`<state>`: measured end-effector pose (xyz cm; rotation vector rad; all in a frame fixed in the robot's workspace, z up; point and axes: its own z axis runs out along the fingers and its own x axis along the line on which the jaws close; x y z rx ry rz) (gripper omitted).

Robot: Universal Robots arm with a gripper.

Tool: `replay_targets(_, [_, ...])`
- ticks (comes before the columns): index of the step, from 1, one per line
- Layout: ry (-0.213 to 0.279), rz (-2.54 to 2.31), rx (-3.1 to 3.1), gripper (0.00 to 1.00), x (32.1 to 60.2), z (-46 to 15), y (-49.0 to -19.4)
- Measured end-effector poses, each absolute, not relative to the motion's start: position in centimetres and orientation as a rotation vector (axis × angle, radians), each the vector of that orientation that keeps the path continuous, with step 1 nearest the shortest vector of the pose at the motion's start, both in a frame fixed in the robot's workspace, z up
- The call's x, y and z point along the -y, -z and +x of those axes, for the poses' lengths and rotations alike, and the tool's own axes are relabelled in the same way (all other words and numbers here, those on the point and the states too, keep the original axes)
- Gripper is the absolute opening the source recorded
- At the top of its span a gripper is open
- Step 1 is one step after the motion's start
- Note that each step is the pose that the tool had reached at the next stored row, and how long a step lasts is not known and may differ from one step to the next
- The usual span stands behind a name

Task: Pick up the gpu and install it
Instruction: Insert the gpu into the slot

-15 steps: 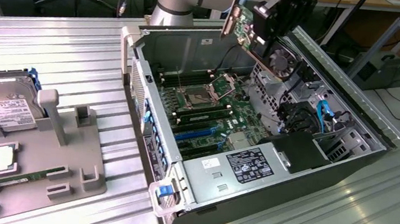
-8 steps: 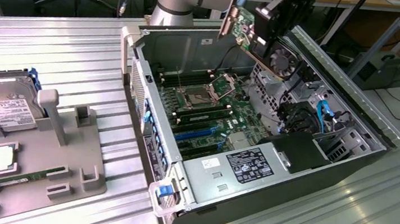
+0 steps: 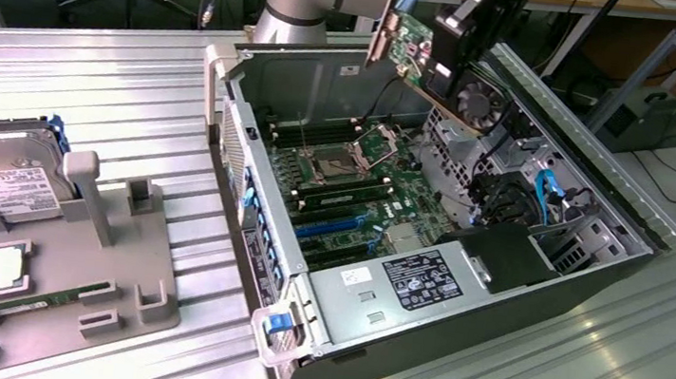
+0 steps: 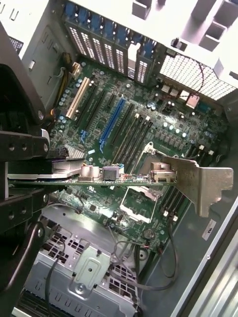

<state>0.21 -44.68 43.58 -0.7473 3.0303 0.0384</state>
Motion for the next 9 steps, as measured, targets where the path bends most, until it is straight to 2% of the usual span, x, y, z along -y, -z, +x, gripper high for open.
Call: replay_targets(9, [-0.039, -0.839, -3.007, 0.27, 44.68, 0.21, -43.57])
